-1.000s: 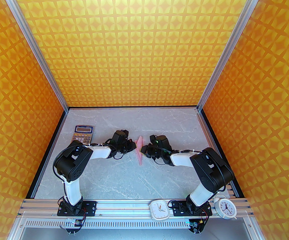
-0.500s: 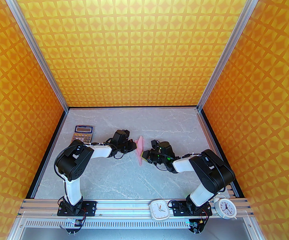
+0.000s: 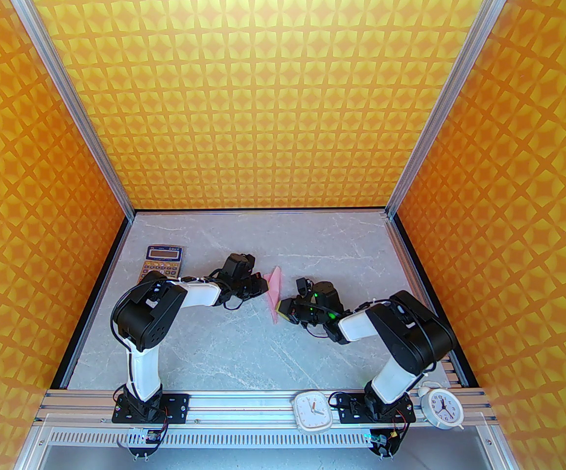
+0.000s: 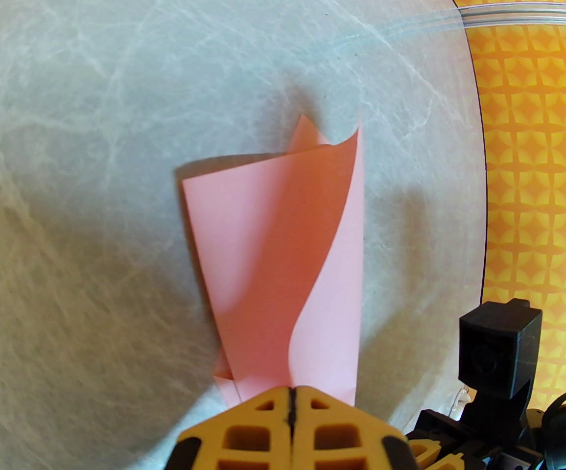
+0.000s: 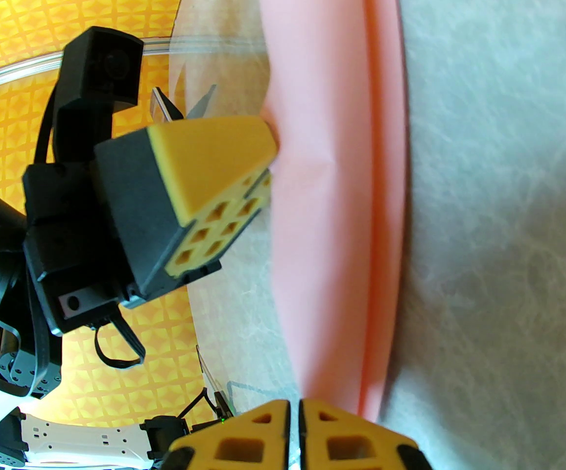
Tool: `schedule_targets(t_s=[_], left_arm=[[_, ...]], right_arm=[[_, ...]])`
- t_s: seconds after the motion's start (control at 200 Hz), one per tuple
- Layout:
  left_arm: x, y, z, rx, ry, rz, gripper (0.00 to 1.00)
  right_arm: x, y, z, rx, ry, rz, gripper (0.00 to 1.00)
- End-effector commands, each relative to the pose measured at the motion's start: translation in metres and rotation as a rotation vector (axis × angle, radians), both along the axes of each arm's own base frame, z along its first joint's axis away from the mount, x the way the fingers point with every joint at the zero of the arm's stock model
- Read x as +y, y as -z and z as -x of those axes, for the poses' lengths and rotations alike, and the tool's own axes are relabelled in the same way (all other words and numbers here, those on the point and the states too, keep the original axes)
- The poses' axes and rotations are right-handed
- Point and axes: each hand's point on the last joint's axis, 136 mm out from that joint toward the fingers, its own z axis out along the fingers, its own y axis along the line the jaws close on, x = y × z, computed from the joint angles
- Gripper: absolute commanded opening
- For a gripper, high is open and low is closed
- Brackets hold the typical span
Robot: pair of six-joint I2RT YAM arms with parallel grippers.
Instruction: Fold a paper plane with a square sheet of paper (fold left side to right side)
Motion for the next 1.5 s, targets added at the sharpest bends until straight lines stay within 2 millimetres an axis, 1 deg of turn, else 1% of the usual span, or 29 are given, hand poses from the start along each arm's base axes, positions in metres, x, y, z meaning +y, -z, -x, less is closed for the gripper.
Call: schedule_targets(t_s=[0.0, 0.25, 0.55, 0.8, 1.18, 1.385, 1.495], left_arm=[[0.002, 0.002, -0.004, 0.004, 0.015, -0.008, 0.01], [0.000, 0.004, -0.006, 0.006, 0.026, -0.016, 0.01], [-0.001, 0.006, -0.009, 0.008, 0.033, -0.022, 0.01], [-0.001, 0.008, -0.010, 0.015, 0.034, -0.022, 0.01], [-0.001, 0.012, -0.010, 0.026, 0.037, -0.022, 0.01], [-0.002, 0.012, -0.010, 0.026, 0.037, -0.024, 0.01], [-0.002, 0.012, -0.010, 0.027, 0.041, -0.029, 0.01]], right_arm=[[0.005, 0.004, 0.007, 0.017, -0.018, -0.025, 0.11], [0.007, 0.006, 0.008, 0.022, -0.024, -0.028, 0.12], [0.008, 0.013, 0.014, 0.040, -0.032, -0.002, 0.12], [0.009, 0.023, 0.019, 0.064, -0.046, 0.021, 0.12], [0.011, 0.029, 0.020, 0.083, -0.053, 0.042, 0.12], [0.012, 0.031, 0.020, 0.090, -0.056, 0.051, 0.14], [0.010, 0.036, 0.021, 0.110, -0.054, 0.076, 0.14]])
